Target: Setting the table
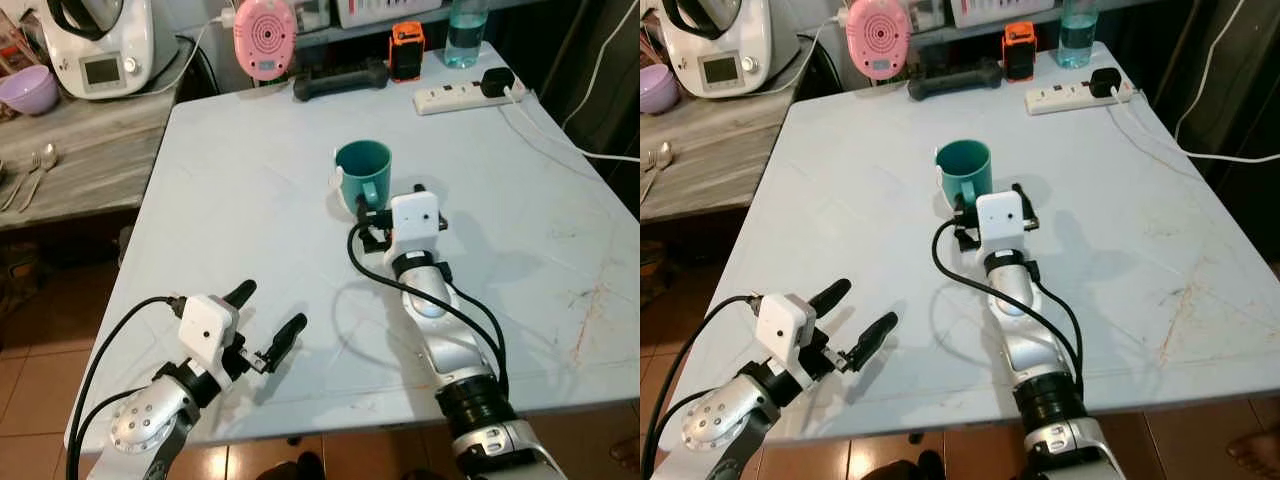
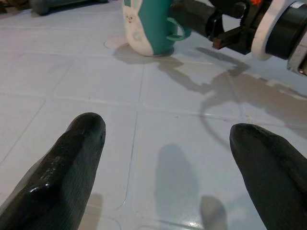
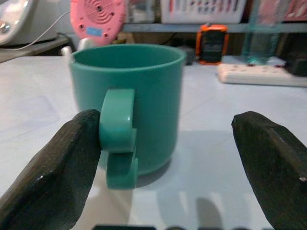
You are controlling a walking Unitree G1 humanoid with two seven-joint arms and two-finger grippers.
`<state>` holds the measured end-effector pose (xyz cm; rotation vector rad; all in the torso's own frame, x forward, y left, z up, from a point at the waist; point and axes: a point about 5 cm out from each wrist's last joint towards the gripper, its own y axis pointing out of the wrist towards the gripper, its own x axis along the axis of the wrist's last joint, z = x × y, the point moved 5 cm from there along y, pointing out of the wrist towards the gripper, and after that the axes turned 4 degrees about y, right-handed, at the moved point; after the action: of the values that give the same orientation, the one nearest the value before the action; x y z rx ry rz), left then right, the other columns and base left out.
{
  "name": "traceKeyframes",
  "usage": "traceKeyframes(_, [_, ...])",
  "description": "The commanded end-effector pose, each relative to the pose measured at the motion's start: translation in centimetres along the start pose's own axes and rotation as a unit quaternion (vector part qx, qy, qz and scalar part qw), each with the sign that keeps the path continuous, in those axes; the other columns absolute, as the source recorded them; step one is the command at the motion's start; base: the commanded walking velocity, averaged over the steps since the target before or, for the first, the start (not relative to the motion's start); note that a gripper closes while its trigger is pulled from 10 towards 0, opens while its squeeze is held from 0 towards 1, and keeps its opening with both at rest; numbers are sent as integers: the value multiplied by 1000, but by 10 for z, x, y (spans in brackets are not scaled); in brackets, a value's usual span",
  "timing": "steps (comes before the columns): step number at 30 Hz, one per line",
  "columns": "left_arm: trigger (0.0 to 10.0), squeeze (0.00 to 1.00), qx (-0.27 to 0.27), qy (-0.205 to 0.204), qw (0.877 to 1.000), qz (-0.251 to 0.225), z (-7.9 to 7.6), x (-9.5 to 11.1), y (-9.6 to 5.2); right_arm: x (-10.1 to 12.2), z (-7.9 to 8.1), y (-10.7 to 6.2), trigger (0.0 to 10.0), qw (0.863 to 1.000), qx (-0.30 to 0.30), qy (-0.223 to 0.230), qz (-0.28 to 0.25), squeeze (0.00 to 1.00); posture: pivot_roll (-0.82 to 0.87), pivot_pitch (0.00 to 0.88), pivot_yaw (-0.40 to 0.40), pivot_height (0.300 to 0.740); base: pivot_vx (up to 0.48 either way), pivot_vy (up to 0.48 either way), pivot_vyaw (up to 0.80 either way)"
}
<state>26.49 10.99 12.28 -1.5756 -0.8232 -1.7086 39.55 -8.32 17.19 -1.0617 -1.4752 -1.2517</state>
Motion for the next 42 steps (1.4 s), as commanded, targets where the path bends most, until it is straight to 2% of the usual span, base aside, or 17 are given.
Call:
traceKeyframes(1, [10000,0,5,2,1000,10,4,-4,-3,5,3,-2,10000,1000,3,0,-8,0,-83,172,185,740,0,0,0])
traceKeyframes(10, [10000,0,5,1,1000,14,4,-7,-1,2,11,-6,10000,999,35,-2,-5,0,-87,170,185,740,0,0,0])
traceKeyframes(16, [10000,0,9,1,1000,17,4,-10,0,0,21,1,10000,999,54,0,5,0,-86,170,179,740,0,0,0])
traceKeyframes(17, [10000,0,9,1,1000,17,4,-10,0,0,22,1,8706,998,55,2,7,0,-85,170,177,740,0,0,0])
traceKeyframes(18, [10000,0,10,1,1000,17,4,-10,0,-1,23,1,8706,998,56,4,9,0,-85,170,177,740,0,0,0])
traceKeyframes(19, [10000,0,10,1,1000,17,4,-10,1,-2,25,1,3922,998,58,4,10,0,-83,169,174,740,0,0,0])
traceKeyframes(20, [10000,0,11,0,1000,17,4,-11,1,-3,26,1,2353,998,58,4,12,0,-83,169,174,740,0,0,0])
traceKeyframes(21, [10000,0,11,0,1000,17,4,-11,1,-3,26,1,2353,998,58,4,12,0,-83,169,174,740,0,0,0])
traceKeyframes(22, [10000,0,12,0,1000,17,4,-11,1,-3,28,1,0,998,59,4,11,0,-79,169,171,740,0,0,0])
traceKeyframes(32, [10000,0,17,-2,1000,17,5,-15,0,-7,33,3,0,997,70,3,17,0,-74,166,168,740,0,0,0])
traceKeyframes(42, [10000,0,19,-2,1000,22,8,-21,-2,-8,29,6,0,998,65,0,16,0,-75,166,170,740,0,0,0])
